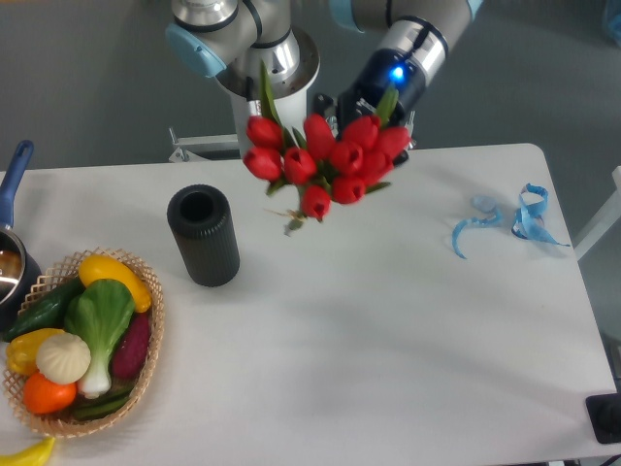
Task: Pick up the flowers from the vase
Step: 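Carry the tulip bunch away from the vase and hold it above the table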
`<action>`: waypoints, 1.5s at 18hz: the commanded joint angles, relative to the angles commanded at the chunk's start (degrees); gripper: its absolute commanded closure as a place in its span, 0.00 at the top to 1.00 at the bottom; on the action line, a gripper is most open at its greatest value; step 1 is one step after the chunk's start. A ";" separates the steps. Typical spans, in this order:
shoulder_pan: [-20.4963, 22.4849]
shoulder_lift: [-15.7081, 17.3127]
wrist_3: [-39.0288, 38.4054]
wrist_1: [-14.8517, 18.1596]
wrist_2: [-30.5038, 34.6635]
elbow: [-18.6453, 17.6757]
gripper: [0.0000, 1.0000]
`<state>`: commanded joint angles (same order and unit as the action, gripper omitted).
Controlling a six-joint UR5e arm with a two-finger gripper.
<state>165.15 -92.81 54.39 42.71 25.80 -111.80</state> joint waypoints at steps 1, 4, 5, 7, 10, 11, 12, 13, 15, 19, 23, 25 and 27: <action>0.00 -0.26 0.88 0.09 4.22 0.27 0.00; -0.18 -0.97 1.42 0.09 10.23 0.97 0.00; -0.09 -1.32 1.33 0.00 10.41 1.32 0.00; -0.09 -2.02 1.42 0.09 10.59 1.50 0.00; -0.09 -2.11 1.68 0.09 15.40 1.67 0.00; -0.09 -2.03 2.64 0.09 18.12 1.67 0.00; -0.26 -1.94 4.65 0.17 22.15 1.67 0.00; -0.44 -1.85 5.45 0.26 24.19 1.67 0.00; -0.96 -1.67 6.07 0.35 27.70 1.50 0.00; -4.30 -2.37 8.36 0.70 38.35 1.76 0.00; -4.48 -2.73 8.27 0.70 39.50 1.85 0.00; -4.57 -2.81 8.18 0.70 40.29 1.76 0.00; -4.66 -2.82 8.36 0.70 43.61 1.50 0.00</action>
<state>160.49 -95.62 62.75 43.42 69.41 -110.30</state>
